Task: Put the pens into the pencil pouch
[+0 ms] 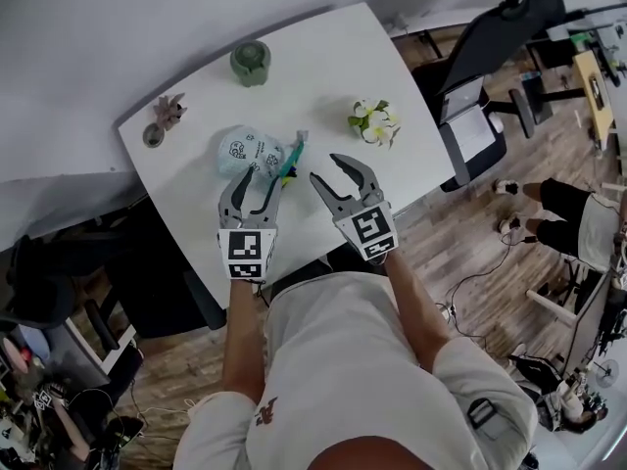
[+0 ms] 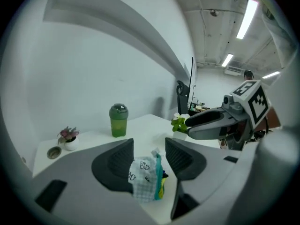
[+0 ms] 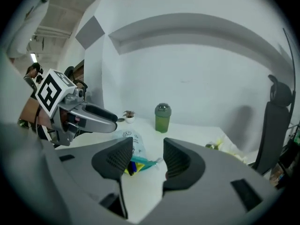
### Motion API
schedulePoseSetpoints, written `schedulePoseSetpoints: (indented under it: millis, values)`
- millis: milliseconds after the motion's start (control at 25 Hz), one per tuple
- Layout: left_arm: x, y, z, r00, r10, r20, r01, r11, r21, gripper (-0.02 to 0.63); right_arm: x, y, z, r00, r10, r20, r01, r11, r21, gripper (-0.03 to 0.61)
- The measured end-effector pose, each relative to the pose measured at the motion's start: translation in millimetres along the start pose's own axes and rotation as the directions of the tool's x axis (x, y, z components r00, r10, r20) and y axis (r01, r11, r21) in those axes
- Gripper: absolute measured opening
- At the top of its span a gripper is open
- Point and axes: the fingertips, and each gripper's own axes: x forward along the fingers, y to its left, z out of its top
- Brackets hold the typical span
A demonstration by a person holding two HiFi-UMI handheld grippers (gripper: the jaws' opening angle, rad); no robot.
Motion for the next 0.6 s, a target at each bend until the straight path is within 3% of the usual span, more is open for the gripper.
schedulePoseSetpoints:
  millis: [280,600]
  values:
    - [-30,-9,55,0.991,0.046,0.126,-0.054,0.997,0.060,0.235,-38,-9,53,0.993,-0.025,0.118,0.031,0.998,-0.048,0.209]
    - [-53,-22,83,0.979,0.130,0.156,-0.144,0.986,0.084,0.235,-64,-9,72,0.986,0.033,0.165,-0.025,0.998,-0.053,0.207]
